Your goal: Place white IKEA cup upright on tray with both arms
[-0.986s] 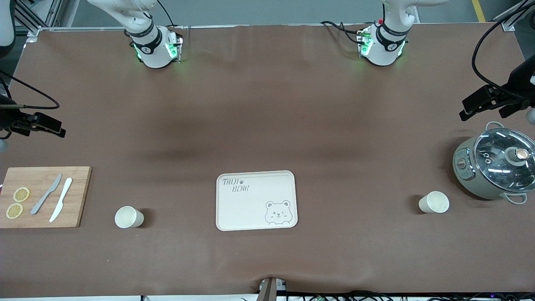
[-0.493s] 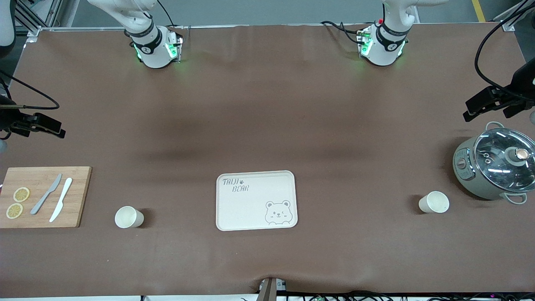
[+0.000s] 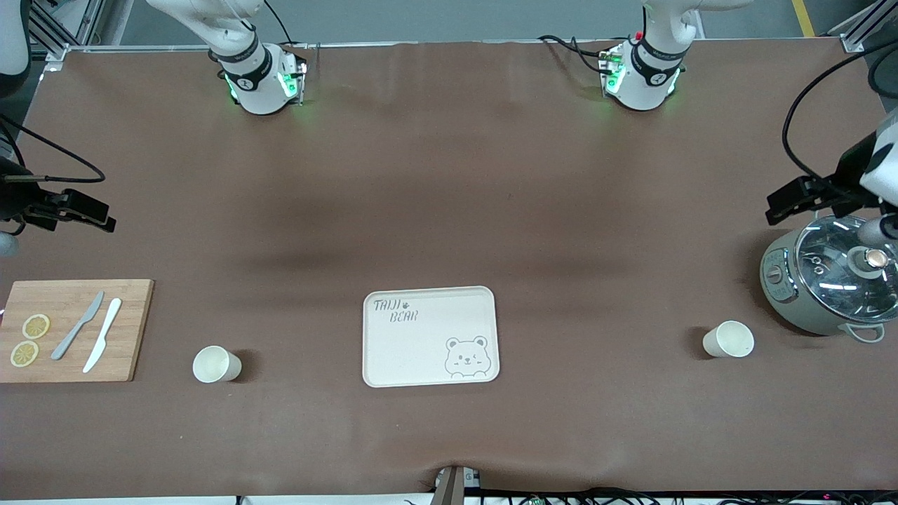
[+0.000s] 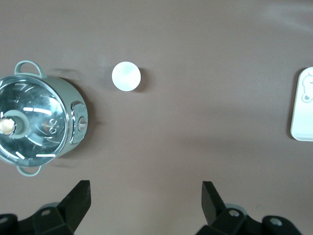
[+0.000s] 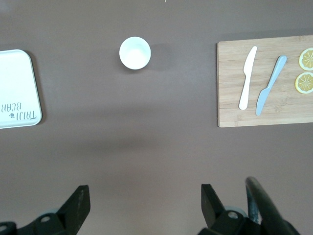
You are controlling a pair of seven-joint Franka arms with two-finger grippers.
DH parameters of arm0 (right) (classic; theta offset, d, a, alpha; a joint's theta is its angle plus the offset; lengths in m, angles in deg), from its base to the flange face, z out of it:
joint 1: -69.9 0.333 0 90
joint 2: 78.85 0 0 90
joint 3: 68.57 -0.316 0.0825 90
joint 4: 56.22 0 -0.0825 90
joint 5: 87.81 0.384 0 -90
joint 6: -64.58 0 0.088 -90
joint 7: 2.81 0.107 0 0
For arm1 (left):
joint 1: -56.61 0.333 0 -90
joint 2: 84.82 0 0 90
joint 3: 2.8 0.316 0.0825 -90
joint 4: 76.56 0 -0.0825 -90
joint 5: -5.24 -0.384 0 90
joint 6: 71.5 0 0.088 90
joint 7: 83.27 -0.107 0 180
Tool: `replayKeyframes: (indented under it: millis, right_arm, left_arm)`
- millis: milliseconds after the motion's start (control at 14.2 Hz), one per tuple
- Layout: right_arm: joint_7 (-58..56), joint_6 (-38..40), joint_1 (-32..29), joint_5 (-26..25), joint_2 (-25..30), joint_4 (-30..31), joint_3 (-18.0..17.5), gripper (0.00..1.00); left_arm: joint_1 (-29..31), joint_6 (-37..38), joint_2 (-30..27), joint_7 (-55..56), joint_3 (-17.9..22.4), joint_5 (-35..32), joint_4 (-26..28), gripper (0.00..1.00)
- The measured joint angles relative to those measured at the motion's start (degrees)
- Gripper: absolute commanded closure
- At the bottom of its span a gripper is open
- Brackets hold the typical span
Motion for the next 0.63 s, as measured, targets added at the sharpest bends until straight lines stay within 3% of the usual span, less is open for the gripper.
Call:
replayKeyframes:
  millis: [634]
  right_arm:
    - [-0.06,-2.77,0.88,0.05,-1.61,-1.2,-0.1,0.0]
  left_arm:
    - [3.74,-7.7,8.7,-3.91,0.42,-0.2,0.43,0.0]
